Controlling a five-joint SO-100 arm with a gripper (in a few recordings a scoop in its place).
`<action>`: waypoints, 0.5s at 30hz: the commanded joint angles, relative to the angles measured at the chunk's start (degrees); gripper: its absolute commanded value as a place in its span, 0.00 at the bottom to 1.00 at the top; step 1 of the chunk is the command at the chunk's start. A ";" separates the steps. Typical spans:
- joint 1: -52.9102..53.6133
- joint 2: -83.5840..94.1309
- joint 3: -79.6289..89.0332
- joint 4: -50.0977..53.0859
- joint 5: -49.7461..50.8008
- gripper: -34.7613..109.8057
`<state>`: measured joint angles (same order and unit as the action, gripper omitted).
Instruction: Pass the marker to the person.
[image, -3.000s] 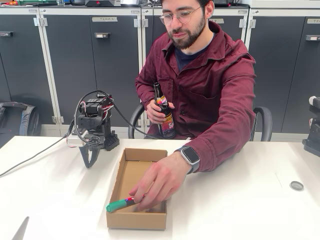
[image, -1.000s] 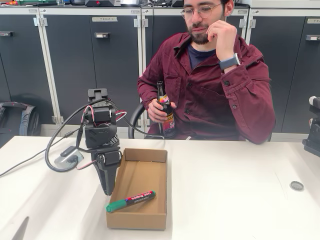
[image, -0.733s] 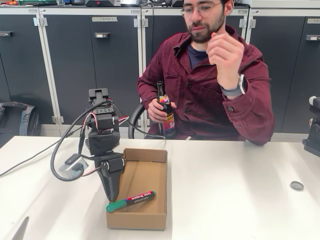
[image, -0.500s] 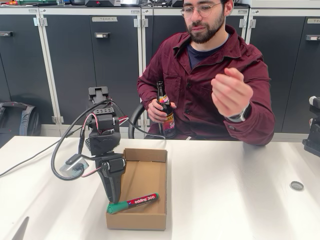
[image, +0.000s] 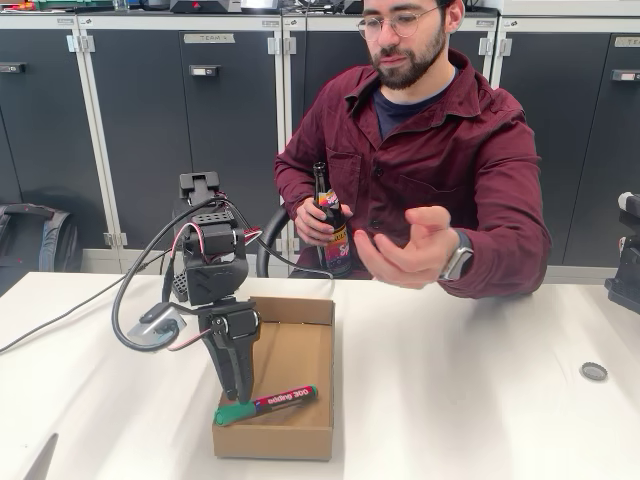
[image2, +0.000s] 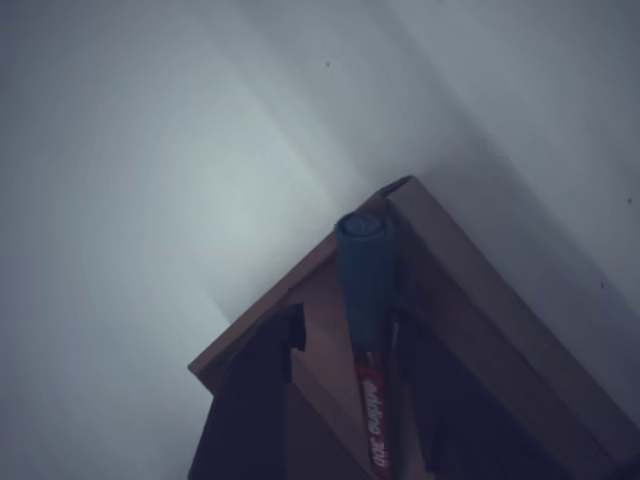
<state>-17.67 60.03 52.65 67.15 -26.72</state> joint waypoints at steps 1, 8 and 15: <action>-0.53 2.90 -2.11 -1.32 -0.44 0.36; -0.79 1.49 -1.05 -2.29 -0.62 0.38; -2.29 1.14 2.90 -3.60 -0.62 0.38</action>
<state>-18.98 60.03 55.72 64.34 -26.81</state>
